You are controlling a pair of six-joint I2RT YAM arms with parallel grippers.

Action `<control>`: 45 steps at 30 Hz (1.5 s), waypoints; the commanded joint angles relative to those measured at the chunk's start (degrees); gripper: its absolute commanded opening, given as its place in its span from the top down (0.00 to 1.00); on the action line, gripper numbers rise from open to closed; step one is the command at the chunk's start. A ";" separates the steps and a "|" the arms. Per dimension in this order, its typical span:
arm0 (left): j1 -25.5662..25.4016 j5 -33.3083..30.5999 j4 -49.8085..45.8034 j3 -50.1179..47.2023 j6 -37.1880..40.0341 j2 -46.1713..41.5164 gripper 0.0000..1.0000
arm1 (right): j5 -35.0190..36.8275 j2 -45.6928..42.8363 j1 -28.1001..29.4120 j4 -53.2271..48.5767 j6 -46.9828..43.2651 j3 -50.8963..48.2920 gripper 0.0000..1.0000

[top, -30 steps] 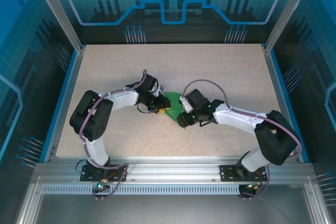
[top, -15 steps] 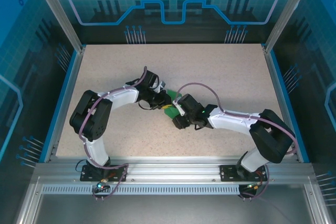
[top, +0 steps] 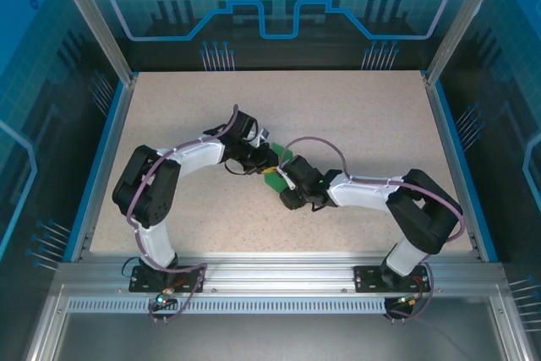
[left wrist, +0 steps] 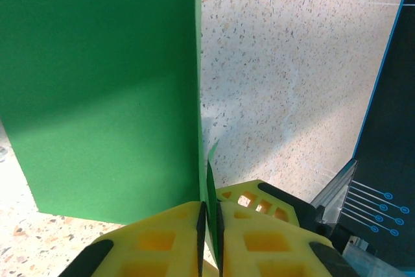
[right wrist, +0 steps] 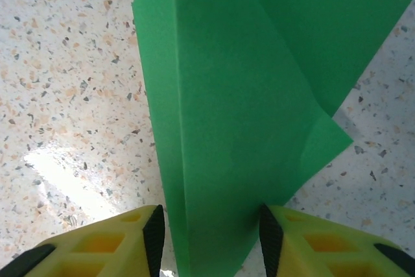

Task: Fold a paper plane with a square sheet of paper (fold left side to right side)
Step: Fourth fold the wing at the center of the table.

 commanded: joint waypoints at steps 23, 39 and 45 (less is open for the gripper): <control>3.54 -0.25 -7.64 1.61 3.48 -5.33 0.49 | -0.30 2.92 0.65 -1.17 0.87 1.05 0.86; 7.60 2.61 -3.46 -8.63 1.70 -8.50 0.60 | -7.54 0.31 -3.06 3.46 3.62 -3.41 0.89; 4.67 3.23 -0.34 -8.57 0.39 -3.69 0.62 | -8.12 0.30 -3.57 4.04 4.23 -4.37 0.90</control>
